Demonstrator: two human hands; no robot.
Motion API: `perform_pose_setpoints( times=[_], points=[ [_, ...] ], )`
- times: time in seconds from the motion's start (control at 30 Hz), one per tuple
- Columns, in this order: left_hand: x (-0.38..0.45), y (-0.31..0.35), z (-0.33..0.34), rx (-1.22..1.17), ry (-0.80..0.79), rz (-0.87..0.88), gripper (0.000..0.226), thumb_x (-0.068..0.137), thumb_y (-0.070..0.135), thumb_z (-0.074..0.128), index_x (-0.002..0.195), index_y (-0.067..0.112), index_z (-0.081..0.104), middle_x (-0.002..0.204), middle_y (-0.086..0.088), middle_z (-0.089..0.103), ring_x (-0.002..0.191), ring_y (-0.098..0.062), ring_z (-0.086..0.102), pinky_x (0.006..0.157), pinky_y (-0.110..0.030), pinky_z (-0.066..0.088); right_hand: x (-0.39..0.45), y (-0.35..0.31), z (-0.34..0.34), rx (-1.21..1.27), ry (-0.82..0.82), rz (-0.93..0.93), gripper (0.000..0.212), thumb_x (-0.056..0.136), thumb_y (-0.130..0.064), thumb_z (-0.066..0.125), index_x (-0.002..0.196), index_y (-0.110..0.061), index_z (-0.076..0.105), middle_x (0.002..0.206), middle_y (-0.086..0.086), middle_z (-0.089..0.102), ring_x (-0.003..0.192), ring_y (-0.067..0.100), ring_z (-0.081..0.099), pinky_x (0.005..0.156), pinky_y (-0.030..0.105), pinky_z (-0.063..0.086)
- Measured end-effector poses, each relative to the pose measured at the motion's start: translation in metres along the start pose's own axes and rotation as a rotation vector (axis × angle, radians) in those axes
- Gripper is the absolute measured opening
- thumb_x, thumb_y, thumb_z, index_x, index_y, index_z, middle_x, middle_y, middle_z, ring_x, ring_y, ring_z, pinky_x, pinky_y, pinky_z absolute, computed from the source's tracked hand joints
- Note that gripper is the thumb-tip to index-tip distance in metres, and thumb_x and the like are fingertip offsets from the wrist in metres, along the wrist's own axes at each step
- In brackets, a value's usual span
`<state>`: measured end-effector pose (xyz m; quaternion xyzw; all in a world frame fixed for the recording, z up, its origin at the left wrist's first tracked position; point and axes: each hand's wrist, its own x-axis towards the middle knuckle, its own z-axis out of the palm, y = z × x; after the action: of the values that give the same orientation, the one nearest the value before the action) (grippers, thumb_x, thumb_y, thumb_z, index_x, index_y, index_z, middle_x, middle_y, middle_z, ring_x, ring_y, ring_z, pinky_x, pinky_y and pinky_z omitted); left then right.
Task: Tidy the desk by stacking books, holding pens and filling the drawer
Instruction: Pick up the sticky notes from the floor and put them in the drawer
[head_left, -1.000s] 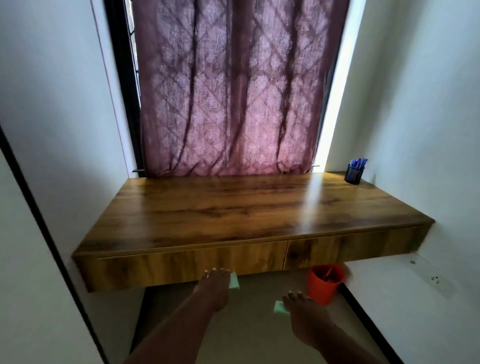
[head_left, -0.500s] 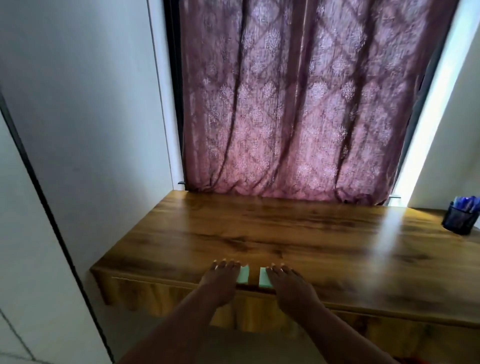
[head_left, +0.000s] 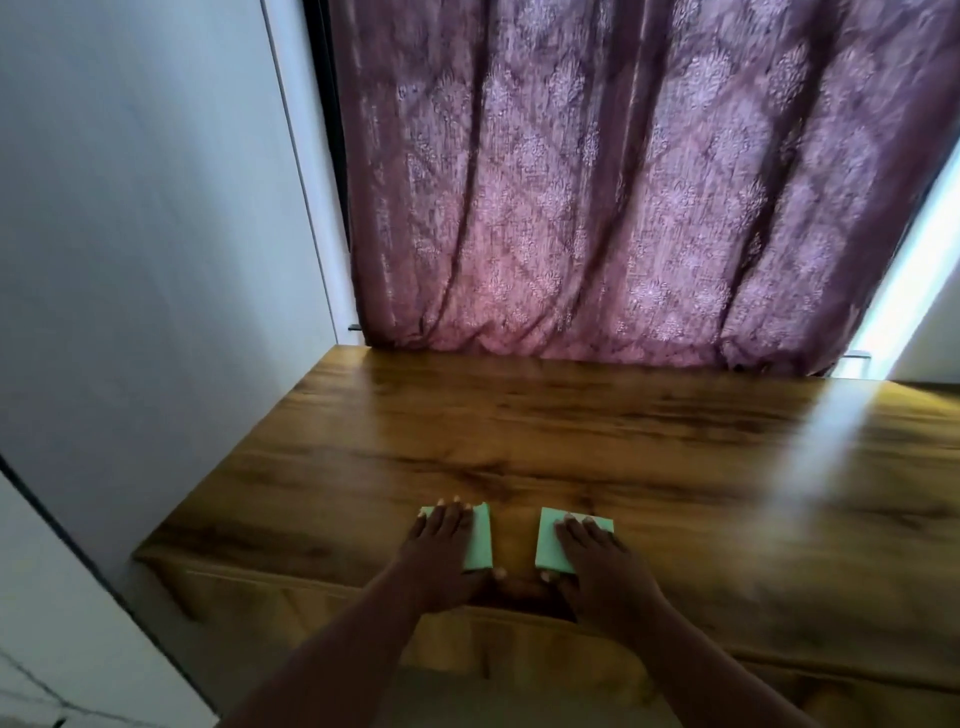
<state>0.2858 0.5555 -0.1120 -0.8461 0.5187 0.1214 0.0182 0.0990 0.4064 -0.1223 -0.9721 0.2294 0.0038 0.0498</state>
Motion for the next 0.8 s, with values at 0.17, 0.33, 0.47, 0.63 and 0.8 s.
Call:
perform_pose_setpoints(
  times=[0.17, 0.33, 0.47, 0.63, 0.8],
  points=[
    [0.000, -0.007, 0.027, 0.008, 0.162, 0.016, 0.113, 0.069, 0.089, 0.008, 0.152, 0.013, -0.007, 0.161, -0.006, -0.011, 0.148, -0.022, -0.014, 0.119, -0.041, -0.009, -0.004, 0.004, 0.015, 0.044, 0.020, 0.025, 0.096, 0.072, -0.079, -0.006, 0.150, -0.022, -0.004, 0.157, -0.005, -0.006, 0.143, 0.011, -0.011, 0.117, 0.033, -0.008],
    [-0.001, -0.009, 0.024, -0.012, 0.190, 0.033, 0.110, 0.072, 0.087, 0.010, 0.152, 0.013, -0.007, 0.161, -0.006, -0.013, 0.147, -0.019, -0.015, 0.117, -0.040, -0.013, -0.004, 0.002, 0.012, 0.067, 0.056, 0.051, 0.090, 0.077, -0.078, 0.002, 0.149, -0.024, -0.005, 0.160, 0.000, 0.003, 0.145, 0.013, -0.005, 0.117, 0.033, -0.006],
    [-0.032, -0.021, 0.019, -0.476, 0.432, 0.044, 0.081, 0.084, 0.073, 0.032, 0.149, 0.025, 0.026, 0.157, 0.009, 0.015, 0.143, -0.003, 0.007, 0.119, -0.025, 0.002, -0.019, -0.016, 0.009, 0.375, 0.471, 0.205, 0.075, 0.086, -0.065, 0.034, 0.142, -0.016, 0.035, 0.141, 0.009, 0.047, 0.131, 0.027, 0.041, 0.110, 0.044, 0.033],
    [-0.092, -0.040, 0.044, -1.744, 0.768, -0.425, 0.039, 0.087, 0.059, 0.050, 0.089, 0.024, 0.065, 0.091, -0.005, 0.064, 0.074, -0.009, 0.064, 0.072, -0.027, 0.051, -0.066, -0.052, 0.026, 1.225, 0.745, 0.524, 0.040, 0.078, -0.063, 0.054, 0.084, -0.024, 0.056, 0.070, 0.000, 0.055, 0.058, 0.010, 0.050, 0.049, 0.022, 0.043],
    [-0.099, -0.083, 0.092, -2.472, 0.263, -0.900, 0.073, 0.088, 0.071, 0.027, 0.123, 0.012, 0.053, 0.123, -0.009, 0.059, 0.107, -0.025, 0.056, 0.101, -0.035, 0.036, -0.086, -0.064, 0.070, 2.143, 0.200, 1.176, 0.038, 0.092, -0.041, 0.046, 0.071, -0.012, 0.056, 0.046, 0.004, 0.053, 0.040, 0.019, 0.049, 0.045, 0.021, 0.038]
  ],
)
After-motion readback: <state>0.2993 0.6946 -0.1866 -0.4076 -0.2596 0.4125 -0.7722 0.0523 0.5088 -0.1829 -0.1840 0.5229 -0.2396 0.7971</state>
